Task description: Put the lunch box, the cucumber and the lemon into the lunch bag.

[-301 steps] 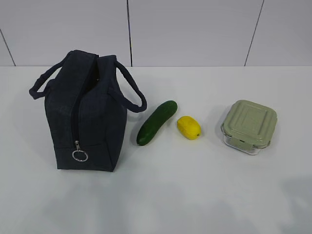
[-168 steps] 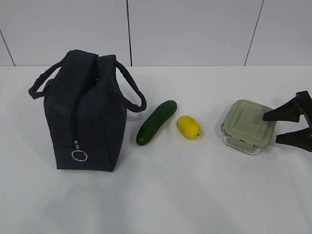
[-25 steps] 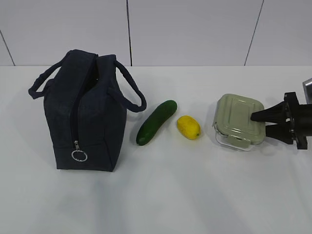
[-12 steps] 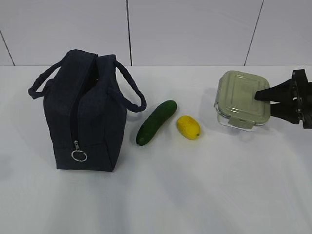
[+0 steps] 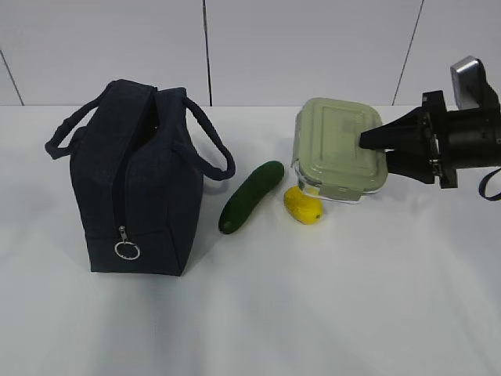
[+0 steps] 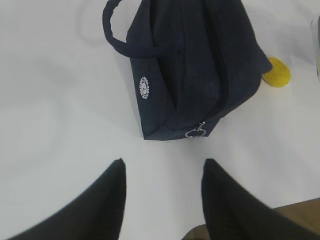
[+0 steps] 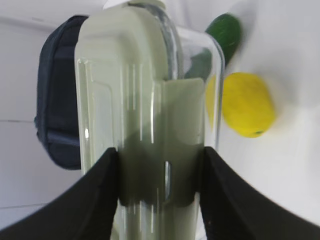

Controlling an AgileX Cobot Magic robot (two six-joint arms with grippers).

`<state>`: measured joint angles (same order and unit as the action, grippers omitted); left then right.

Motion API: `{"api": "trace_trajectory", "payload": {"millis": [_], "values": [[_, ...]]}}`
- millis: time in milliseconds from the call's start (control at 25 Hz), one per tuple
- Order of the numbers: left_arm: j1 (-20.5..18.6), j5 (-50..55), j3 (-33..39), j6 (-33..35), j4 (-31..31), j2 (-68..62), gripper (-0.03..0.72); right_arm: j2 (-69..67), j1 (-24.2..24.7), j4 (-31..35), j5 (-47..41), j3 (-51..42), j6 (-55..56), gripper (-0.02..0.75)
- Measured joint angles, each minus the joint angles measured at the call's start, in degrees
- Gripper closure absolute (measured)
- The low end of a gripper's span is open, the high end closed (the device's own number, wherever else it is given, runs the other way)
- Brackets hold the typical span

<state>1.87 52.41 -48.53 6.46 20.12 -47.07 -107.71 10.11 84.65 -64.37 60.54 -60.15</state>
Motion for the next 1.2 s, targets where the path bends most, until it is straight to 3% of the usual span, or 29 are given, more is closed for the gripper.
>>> {"api": "trace_trajectory", "payload": {"millis": [160, 280, 600, 1080, 1200], "values": [[0.00, -1.21, -3.11, 0.30, 0.13, -9.56, 0.285, 0.36, -3.82, 2.31, -0.27, 0.00, 0.22, 0.389], [0.00, -3.49, -5.77, 4.12, 2.91, -16.12, 0.278, 0.36, -6.23, 3.91, -0.27, 0.00, 0.22, 0.389], [0.00, -6.95, -13.04, 17.57, 18.18, -32.69, 0.276, 0.36, -10.91, 9.84, -0.27, 0.00, 0.22, 0.389], [0.00, -6.38, -21.12, 27.71, 28.65, -49.23, 0.277, 0.36, -17.32, 14.99, 0.24, 0.00, 0.26, 0.390], [0.00, -5.87, -21.20, 28.27, 28.78, -51.95, 0.313, 0.36, -18.16, 14.99, 0.24, 0.00, 0.26, 0.390]]}}
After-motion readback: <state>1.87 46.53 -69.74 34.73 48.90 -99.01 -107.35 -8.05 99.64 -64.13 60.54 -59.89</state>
